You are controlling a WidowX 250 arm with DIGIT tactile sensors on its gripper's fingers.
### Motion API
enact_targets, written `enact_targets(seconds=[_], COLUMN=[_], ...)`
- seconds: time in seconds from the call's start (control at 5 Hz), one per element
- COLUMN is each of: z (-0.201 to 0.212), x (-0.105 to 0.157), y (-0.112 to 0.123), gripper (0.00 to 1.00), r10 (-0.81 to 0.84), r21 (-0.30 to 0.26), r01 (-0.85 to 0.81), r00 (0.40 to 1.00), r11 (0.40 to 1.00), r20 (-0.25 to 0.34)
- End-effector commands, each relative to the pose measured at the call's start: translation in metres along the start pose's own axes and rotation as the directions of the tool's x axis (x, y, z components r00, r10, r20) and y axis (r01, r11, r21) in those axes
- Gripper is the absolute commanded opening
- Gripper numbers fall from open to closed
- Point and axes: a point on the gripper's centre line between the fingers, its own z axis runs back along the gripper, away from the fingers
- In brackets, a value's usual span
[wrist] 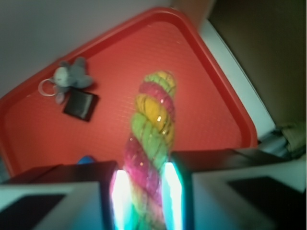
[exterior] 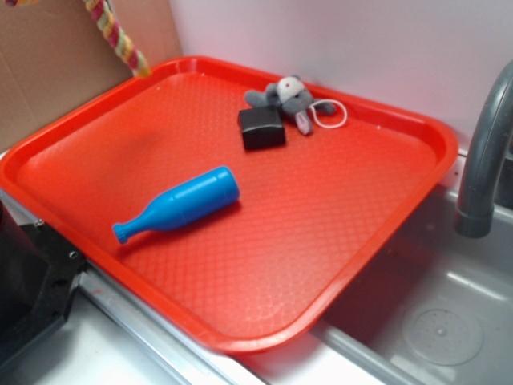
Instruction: Grab the multicolored rope.
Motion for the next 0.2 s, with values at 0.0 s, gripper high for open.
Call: enact_targets(seconds=[0.0], z=[0.0025], x=[0.0129], y=[-0.0160], gripper=[0.00], r10=[-0.084], r21=[-0.001], r01=[0.084], r00=[0.996], r11=[0.996], r20=[0.035])
